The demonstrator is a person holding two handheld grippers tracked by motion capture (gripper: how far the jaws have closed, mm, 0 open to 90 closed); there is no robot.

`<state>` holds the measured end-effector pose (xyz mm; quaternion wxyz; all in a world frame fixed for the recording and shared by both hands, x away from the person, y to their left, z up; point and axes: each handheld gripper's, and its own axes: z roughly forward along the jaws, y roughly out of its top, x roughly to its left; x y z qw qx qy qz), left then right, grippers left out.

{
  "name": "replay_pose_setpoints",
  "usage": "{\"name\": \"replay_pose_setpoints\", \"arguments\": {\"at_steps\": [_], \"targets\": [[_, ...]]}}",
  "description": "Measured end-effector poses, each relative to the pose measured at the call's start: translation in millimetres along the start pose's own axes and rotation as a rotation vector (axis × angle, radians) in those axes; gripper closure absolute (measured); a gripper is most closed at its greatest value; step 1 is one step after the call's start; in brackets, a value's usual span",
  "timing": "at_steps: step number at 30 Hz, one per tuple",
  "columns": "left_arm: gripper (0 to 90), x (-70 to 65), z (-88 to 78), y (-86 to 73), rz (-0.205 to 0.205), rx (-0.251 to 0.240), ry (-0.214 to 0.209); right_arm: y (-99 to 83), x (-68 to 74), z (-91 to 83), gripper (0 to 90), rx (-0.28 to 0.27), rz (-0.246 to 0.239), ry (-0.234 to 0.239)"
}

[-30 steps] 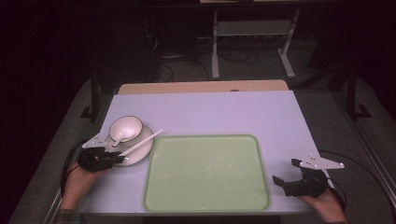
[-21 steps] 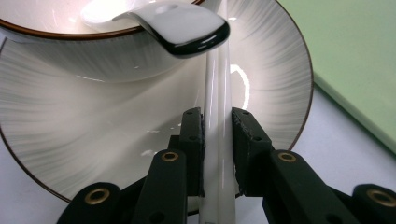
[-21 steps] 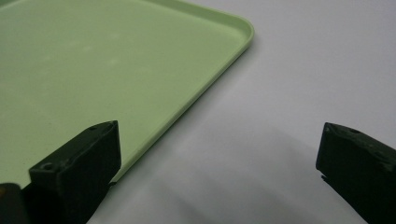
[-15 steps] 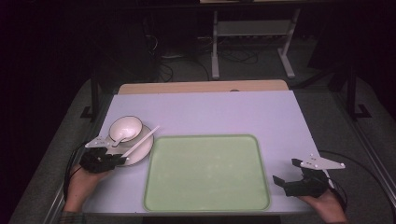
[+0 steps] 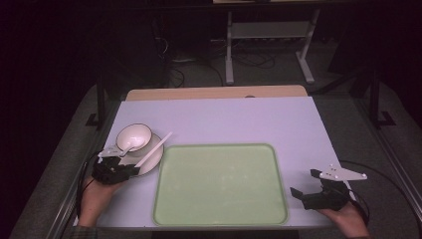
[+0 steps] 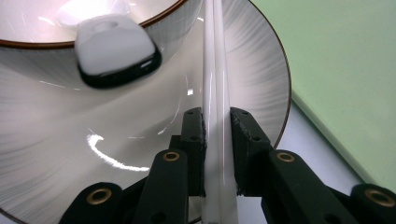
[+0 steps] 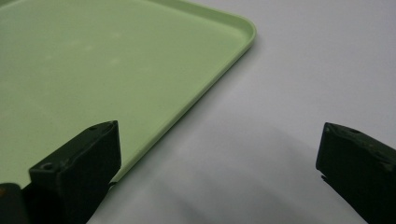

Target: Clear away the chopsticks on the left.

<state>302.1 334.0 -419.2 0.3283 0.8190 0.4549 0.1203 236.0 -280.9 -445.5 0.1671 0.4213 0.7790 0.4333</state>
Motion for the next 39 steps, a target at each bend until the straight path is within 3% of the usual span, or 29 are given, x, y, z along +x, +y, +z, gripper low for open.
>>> {"name": "replay_pose_setpoints", "arguments": {"at_steps": [8,14,23,31,32,39], "targets": [[75.6,-1.7,1.1,-0.4,-0.008,-0.01,0.008,-0.1,-0.4,-0.4,0.0,-0.001,0.0,0.001],[66.4,-1.9,0.8,-0.3,0.004,-0.019,0.006,0.1,0.0,-0.5,0.0,-0.002,-0.001,0.002],[61.9,-3.6,-17.9,4.0,0.015,-0.082,0.021,0.3,-0.3,-0.2,0.0,-0.003,0.002,0.001],[70.8,-10.8,-22.8,6.9,0.037,-0.116,0.011,0.7,-0.1,-0.7,0.0,-0.007,0.005,0.002],[74.7,-11.4,-22.5,7.4,0.042,-0.114,0.01,0.8,0.0,-0.7,0.0,-0.007,0.004,0.003],[78.9,-13.8,-15.4,8.4,0.056,-0.102,0.015,0.8,-0.1,-0.9,0.0,-0.007,0.004,0.004]]}}
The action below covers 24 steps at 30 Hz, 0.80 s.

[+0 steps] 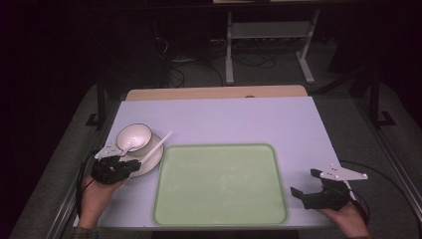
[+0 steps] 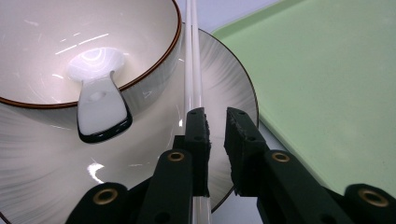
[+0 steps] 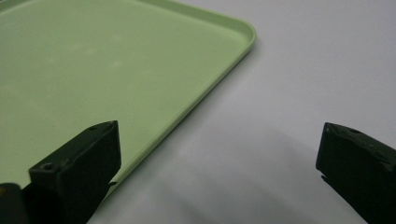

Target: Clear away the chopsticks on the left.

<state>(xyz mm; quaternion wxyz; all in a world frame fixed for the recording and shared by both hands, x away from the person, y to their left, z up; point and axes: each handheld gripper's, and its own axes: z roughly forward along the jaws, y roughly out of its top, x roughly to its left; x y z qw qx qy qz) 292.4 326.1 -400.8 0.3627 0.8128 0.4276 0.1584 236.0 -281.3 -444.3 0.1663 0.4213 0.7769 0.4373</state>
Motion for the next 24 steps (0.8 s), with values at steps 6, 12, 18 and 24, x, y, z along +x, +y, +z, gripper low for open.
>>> {"name": "replay_pose_setpoints", "arguments": {"at_steps": [6,12,18,24], "targets": [[79.7,2.3,1.0,-1.7,-0.005,0.003,0.005,0.1,-0.1,-0.1,0.0,-0.001,0.0,0.001],[79.7,2.8,3.5,-2.4,-0.002,0.01,0.008,0.1,-0.2,0.0,0.0,-0.002,0.002,0.002],[79.7,2.5,5.3,-2.8,0.002,0.014,0.008,0.0,0.0,-0.5,0.0,-0.003,0.001,0.001],[79.7,3.6,7.6,-3.7,0.005,0.027,0.018,0.0,0.1,-0.3,0.0,-0.001,0.0,0.002]]}}
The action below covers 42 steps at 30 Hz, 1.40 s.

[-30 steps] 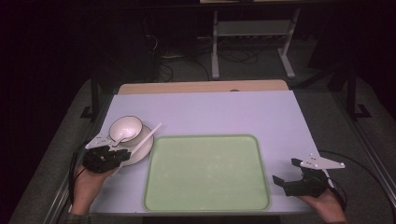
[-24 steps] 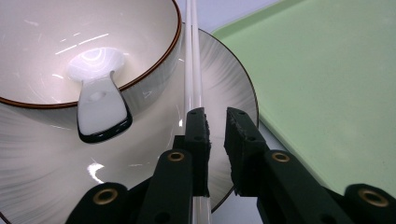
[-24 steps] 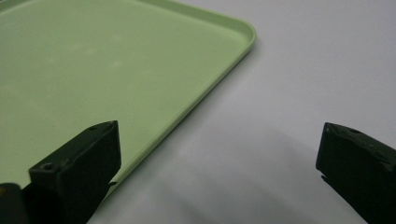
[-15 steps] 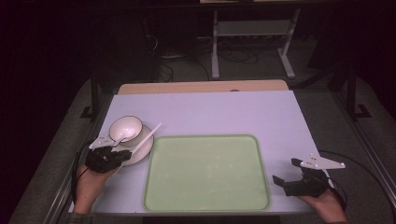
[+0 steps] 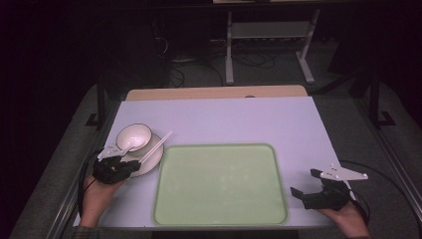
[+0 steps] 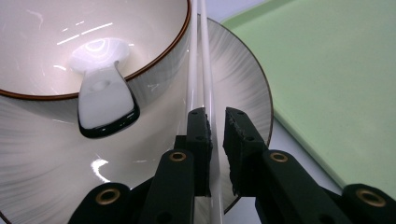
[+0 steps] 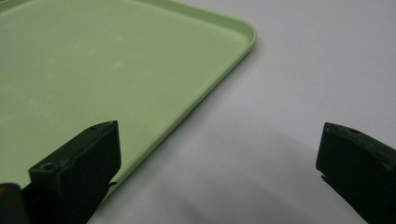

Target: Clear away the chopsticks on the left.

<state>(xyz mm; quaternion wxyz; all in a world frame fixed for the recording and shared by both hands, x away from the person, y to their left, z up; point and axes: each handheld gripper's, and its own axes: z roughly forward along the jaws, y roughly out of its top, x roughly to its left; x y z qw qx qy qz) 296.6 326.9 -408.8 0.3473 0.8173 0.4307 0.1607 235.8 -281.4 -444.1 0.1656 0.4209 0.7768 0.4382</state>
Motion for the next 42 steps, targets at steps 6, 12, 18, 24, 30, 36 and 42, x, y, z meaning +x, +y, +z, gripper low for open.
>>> {"name": "replay_pose_setpoints", "arguments": {"at_steps": [6,12,18,24,30,36,42], "targets": [[79.7,-0.8,2.4,-0.4,0.0,0.005,-0.002,-0.1,-0.3,0.0,0.0,-0.002,0.0,0.0],[79.7,-1.8,7.3,0.4,-0.003,0.024,-0.003,-0.2,-0.2,0.0,0.0,-0.001,0.001,-0.001],[79.8,-2.7,11.5,0.7,-0.004,0.042,0.0,-0.1,0.2,0.0,0.0,0.002,0.0,-0.001],[79.7,-4.8,15.6,1.2,0.017,0.054,-0.002,-0.2,0.1,0.1,0.0,0.002,0.0,-0.001],[81.7,-5.7,18.8,1.0,0.021,0.068,-0.002,-0.2,0.1,0.1,0.0,0.002,0.0,-0.001],[82.9,-6.1,19.8,1.4,0.02,0.072,-0.002,-0.3,0.0,0.2,0.0,0.003,-0.001,-0.001],[83.3,-6.1,19.2,1.6,0.014,0.069,-0.003,-0.1,0.0,0.0,0.0,0.003,-0.001,0.0]]}}
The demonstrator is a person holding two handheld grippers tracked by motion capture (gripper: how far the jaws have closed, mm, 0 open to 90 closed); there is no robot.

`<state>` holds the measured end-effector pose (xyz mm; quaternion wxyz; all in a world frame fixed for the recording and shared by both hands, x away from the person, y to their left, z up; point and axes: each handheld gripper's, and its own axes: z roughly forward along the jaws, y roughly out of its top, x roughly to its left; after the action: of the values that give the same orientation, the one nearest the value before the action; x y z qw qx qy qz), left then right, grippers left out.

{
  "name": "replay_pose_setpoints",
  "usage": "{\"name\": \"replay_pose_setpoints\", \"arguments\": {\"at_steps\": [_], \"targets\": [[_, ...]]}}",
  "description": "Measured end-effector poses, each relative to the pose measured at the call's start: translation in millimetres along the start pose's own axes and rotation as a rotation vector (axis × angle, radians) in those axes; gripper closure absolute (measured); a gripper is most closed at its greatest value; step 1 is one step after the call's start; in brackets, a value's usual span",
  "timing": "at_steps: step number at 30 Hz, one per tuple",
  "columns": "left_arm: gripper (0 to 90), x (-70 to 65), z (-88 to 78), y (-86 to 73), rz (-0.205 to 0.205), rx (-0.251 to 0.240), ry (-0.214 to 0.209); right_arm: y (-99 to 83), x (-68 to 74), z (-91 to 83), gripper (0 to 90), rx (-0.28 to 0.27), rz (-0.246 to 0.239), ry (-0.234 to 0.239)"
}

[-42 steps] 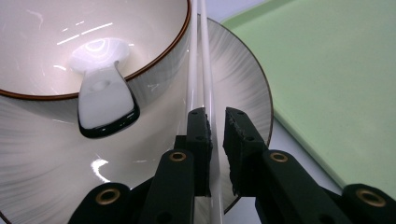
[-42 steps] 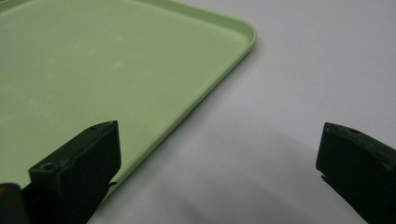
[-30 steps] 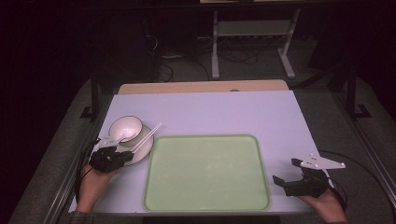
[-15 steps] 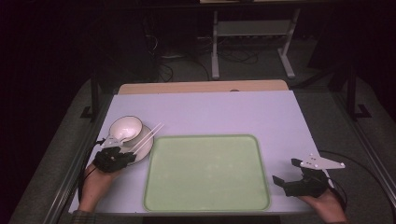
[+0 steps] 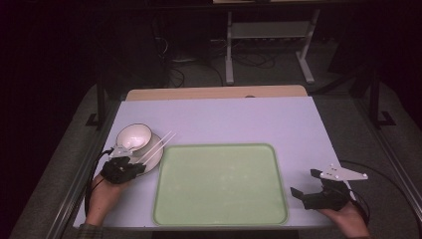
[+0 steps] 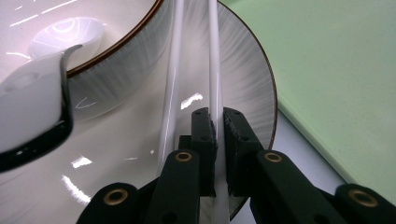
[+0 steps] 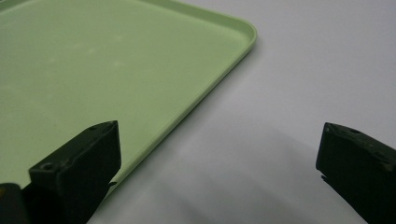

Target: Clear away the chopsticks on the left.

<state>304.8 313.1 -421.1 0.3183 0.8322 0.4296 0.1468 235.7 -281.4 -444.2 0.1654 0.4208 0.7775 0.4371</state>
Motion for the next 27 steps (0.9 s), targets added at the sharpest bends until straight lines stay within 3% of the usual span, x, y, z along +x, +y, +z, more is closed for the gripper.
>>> {"name": "replay_pose_setpoints", "arguments": {"at_steps": [27], "targets": [[84.0,-10.7,-18.2,10.3,0.015,-0.088,-0.047,0.2,-0.4,-0.3,0.0,-0.004,0.0,-0.001]]}}
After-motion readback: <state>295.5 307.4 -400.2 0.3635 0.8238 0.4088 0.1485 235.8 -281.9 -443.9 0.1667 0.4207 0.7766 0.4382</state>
